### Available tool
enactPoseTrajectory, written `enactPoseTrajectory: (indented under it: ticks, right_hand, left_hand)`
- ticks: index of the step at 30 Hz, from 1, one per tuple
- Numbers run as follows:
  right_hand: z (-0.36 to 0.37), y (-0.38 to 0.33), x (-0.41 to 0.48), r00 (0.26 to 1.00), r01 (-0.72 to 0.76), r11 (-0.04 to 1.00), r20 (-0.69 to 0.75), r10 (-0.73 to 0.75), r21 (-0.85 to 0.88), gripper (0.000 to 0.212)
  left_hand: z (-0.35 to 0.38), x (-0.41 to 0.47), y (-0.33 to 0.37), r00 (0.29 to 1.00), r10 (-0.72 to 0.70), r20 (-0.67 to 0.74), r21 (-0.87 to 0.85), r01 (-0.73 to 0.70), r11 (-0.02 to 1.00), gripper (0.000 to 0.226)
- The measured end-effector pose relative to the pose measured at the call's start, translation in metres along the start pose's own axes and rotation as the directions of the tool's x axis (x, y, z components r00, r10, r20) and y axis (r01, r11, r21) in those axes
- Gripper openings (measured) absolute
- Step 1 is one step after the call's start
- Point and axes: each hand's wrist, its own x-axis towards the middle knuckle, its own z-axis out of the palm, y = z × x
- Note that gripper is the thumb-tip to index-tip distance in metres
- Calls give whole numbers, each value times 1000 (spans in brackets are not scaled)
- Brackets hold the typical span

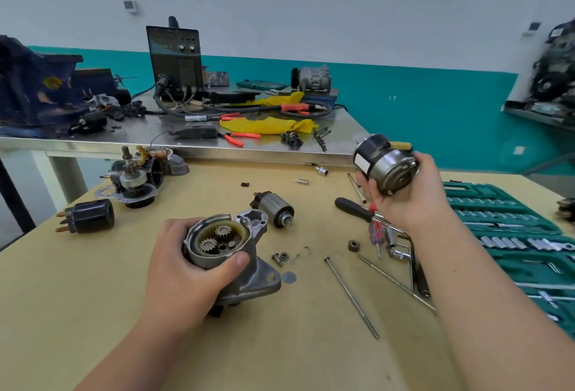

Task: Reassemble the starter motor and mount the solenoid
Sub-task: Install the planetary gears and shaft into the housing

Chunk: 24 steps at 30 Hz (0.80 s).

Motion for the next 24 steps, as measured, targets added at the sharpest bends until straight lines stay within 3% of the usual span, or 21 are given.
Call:
enactPoseTrajectory:
  ticks: [2,4,6,9,11,14,17,20,24]
  right_hand:
    - [3,4,-3,999,40,991,-25,-44,-129,36]
    - [7,20,-3,987,89,884,-78,-140,-459,20]
    - [9,42,3,962,133,636,-55,-266,-761,15]
    - [8,73,22,900,244,257,120,-419,-935,42]
    - [10,83,27,835,327,22,278,-475,-945,48]
    - [7,80,28,840,357,-266,432,-329,-896,61]
    - [-7,65,20,906,247,-407,359,-225,-879,74]
    - [-24,58,9,931,220,-597,349,-109,-772,69]
    - [-41,54,5,944,198,-679,324,-62,-707,50]
  left_hand:
    - [0,0,0,1000,5,1,-7,-5,1000,52]
    - [2,1,1,1000,13,5,-11,-13,1000,51]
    - [2,1,1,1000,24,15,-8,-24,1000,49]
    - [1,1,1,998,56,26,12,-56,998,51]
    - [1,0,1,998,48,30,7,-48,999,51]
    - [1,1,0,999,22,32,-14,-22,1000,52]
    - [1,2,0,1000,-15,18,-45,15,999,53]
    - [1,2,0,999,-28,19,-61,29,998,52]
    - [0,0,1,1000,-5,23,-46,6,999,52]
